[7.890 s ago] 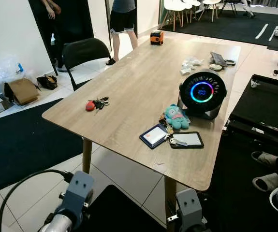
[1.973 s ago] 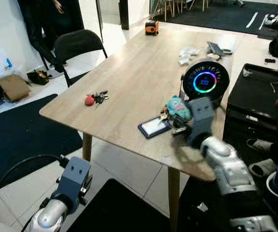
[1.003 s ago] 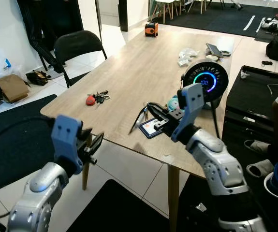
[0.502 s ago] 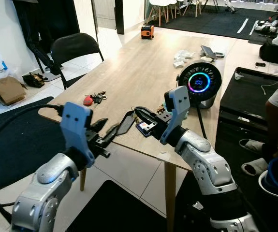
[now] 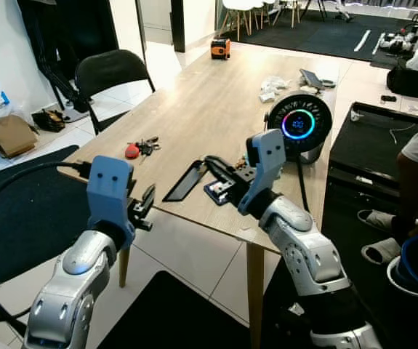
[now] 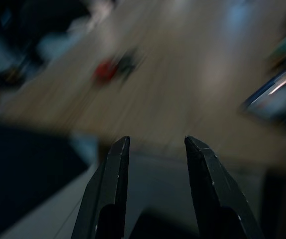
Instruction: Hang keys on a hook
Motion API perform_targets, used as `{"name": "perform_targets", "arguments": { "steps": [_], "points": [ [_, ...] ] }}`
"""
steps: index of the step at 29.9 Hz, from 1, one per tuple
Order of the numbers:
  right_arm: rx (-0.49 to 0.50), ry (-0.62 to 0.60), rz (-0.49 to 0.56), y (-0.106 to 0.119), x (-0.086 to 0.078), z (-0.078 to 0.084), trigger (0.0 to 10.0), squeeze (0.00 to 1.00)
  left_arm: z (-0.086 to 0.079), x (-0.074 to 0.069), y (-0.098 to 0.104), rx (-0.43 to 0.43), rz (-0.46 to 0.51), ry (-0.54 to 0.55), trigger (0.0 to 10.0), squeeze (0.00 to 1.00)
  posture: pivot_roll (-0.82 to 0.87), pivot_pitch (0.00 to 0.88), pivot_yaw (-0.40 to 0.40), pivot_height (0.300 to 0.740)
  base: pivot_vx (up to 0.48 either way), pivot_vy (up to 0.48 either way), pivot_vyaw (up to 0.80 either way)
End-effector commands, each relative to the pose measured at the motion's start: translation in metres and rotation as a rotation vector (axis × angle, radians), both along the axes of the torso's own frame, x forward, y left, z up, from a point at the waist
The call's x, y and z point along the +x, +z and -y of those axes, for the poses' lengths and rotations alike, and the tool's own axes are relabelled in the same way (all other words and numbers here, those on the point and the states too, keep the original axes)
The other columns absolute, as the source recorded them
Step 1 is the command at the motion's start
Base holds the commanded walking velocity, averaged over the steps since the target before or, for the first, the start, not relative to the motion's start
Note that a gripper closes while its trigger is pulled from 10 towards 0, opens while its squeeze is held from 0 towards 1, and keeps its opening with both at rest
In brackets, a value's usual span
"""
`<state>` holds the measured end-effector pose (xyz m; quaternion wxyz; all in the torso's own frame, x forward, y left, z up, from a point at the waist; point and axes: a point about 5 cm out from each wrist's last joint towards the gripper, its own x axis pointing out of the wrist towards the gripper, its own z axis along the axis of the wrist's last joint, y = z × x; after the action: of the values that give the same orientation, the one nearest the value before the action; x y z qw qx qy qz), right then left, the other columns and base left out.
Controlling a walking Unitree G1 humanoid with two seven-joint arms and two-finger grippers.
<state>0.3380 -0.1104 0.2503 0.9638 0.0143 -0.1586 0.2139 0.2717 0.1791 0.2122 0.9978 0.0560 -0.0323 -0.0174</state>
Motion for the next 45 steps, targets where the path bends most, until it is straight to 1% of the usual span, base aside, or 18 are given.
{"name": "perform_targets", "arguments": {
  "steps": [1, 2, 3, 5, 6, 7, 9, 11, 12, 15, 18, 19, 22, 24, 28, 33, 45],
  "points": [
    [-0.017, -0.091, 0.034, -0.002, -0.002, 0.012, 10.0, 0.00, -0.012, -0.003, -0.009, 0.030, -0.028, 0.055, 10.0, 0.00, 0.13, 0.185, 0.076, 0.740, 0.000, 0.000, 0.00],
    [-0.017, -0.091, 0.034, -0.002, -0.002, 0.012, 10.0, 0.00, -0.012, -0.003, -0.009, 0.030, -0.028, 0.055, 10.0, 0.00, 0.13, 0.185, 0.076, 0.740, 0.000, 0.000, 0.00],
    [-0.031, -0.122, 0.048, -0.002, -0.003, 0.016, 10.0, 0.00, -0.015, -0.005, -0.014, 0.031, -0.042, 0.069, 10.0, 0.00, 0.13, 0.185, 0.076, 0.740, 0.000, 0.000, 0.00],
    [-0.016, -0.177, 0.056, -0.005, -0.004, 0.024, 10.0, 0.00, -0.019, -0.008, -0.024, 0.023, -0.076, 0.099, 10.0, 0.00, 0.12, 0.183, 0.078, 0.740, 0.000, 0.000, 0.00],
    [-0.016, -0.177, 0.056, -0.005, -0.004, 0.024, 10.0, 0.00, -0.019, -0.008, -0.024, 0.023, -0.076, 0.099, 10.0, 0.00, 0.12, 0.183, 0.078, 0.740, 0.000, 0.000, 0.00],
    [0.008, -0.218, 0.058, -0.008, -0.006, 0.028, 10.0, 0.00, -0.020, -0.009, -0.030, -0.002, -0.096, 0.120, 10.0, 0.00, 0.12, 0.180, 0.077, 0.740, 0.000, 0.000, 0.00],
    [0.032, -0.277, 0.062, -0.015, -0.009, 0.035, 10.0, 0.00, -0.017, -0.009, -0.037, -0.031, -0.112, 0.138, 10.0, 0.00, 0.11, 0.177, 0.076, 0.740, 0.000, 0.000, 0.00],
    [0.032, -0.277, 0.062, -0.015, -0.009, 0.035, 10.0, 0.00, -0.017, -0.009, -0.037, -0.031, -0.112, 0.138, 10.0, 0.00, 0.11, 0.177, 0.076, 0.740, 0.000, 0.000, 0.00],
    [0.039, -0.306, 0.071, -0.018, -0.011, 0.038, 10.0, 0.00, -0.014, -0.008, -0.039, -0.030, -0.108, 0.137, 10.0, 0.00, 0.11, 0.176, 0.078, 0.740, 0.000, 0.000, 0.00],
    [0.035, -0.320, 0.085, -0.018, -0.014, 0.041, 10.0, 0.00, -0.011, -0.008, -0.041, -0.023, -0.114, 0.128, 10.0, 0.00, 0.11, 0.175, 0.082, 0.740, 0.000, 0.000, 0.00],
    [0.040, -0.326, 0.077, -0.021, -0.014, 0.043, 10.0, 0.00, -0.010, -0.008, -0.043, -0.015, -0.123, 0.126, 10.0, 0.00, 0.11, 0.175, 0.084, 0.740, 0.000, 0.000, 0.00],
    [0.040, -0.326, 0.077, -0.021, -0.014, 0.043, 10.0, 0.00, -0.010, -0.008, -0.043, -0.015, -0.123, 0.126, 10.0, 0.00, 0.11, 0.175, 0.084, 0.740, 0.000, 0.000, 0.00],
    [0.079, -0.321, 0.032, -0.027, -0.013, 0.043, 10.0, 0.00, -0.011, -0.008, -0.044, 0.007, -0.126, 0.128, 10.0, 0.00, 0.11, 0.175, 0.085, 0.740, 0.000, 0.000, 0.00],
    [0.103, -0.310, 0.004, -0.033, -0.013, 0.039, 10.0, 0.00, -0.012, -0.010, -0.047, 0.018, -0.127, 0.130, 10.0, 0.00, 0.12, 0.178, 0.084, 0.740, 0.000, 0.000, 0.00],
    [0.115, -0.293, -0.014, -0.038, -0.013, 0.033, 10.0, 0.00, -0.012, -0.011, -0.047, 0.027, -0.123, 0.126, 10.0, 0.00, 0.12, 0.179, 0.082, 0.740, 0.000, 0.000, 0.00],
    [0.120, -0.283, -0.020, -0.039, -0.012, 0.030, 10.0, 0.00, -0.011, -0.011, -0.048, 0.046, -0.121, 0.126, 10.0, 0.00, 0.12, 0.182, 0.082, 0.740, 0.000, 0.000, 0.00],
    [0.124, -0.280, -0.023, -0.040, -0.012, 0.030, 10.0, 0.00, -0.010, -0.012, -0.047, 0.068, -0.105, 0.118, 10.0, 0.00, 0.13, 0.185, 0.083, 0.740, 0.000, 0.000, 0.00]
  ]
}}
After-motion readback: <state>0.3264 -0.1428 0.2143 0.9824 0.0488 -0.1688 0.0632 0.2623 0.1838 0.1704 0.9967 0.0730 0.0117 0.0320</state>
